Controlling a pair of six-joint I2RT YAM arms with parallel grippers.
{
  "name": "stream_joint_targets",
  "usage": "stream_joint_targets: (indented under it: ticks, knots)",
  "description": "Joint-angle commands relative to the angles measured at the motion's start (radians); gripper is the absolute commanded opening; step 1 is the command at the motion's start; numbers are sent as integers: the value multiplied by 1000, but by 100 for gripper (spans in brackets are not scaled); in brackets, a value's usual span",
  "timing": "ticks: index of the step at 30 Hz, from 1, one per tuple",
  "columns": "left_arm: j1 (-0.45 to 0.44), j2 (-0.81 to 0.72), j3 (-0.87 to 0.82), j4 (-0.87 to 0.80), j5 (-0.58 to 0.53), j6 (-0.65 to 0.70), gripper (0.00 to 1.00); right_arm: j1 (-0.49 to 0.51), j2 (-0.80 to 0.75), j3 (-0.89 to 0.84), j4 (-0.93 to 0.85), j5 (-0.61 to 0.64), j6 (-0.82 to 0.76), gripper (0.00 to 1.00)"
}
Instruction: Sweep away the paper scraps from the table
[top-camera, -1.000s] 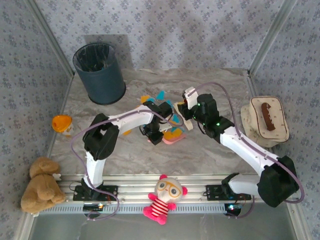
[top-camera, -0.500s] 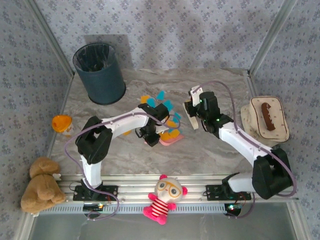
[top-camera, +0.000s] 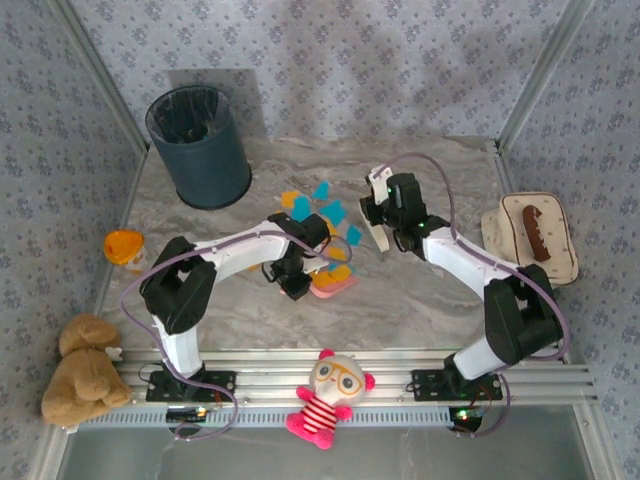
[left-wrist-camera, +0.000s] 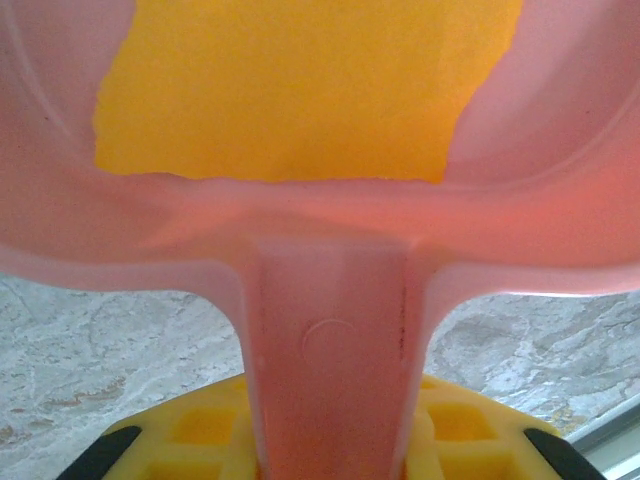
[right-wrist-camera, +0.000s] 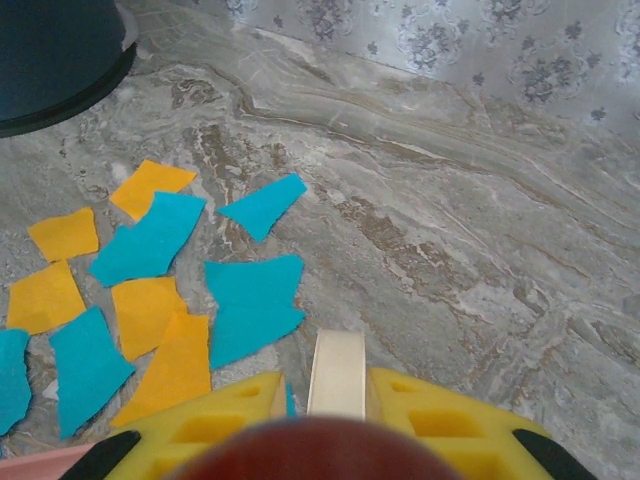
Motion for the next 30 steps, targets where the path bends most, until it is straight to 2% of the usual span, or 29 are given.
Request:
stream_joint_targets:
  ticks: [1,14,30]
  knots:
    - [14,-15,0,-21,28,-13,0,16,29,40,13,-24,-51,0]
    - [37,76,78,-44,54,-11,0,80,23,31,-109,-110,-144,0]
    - [39,137,163,-54,44,-16,0,141,-94,-34,-155,-236,-58,0]
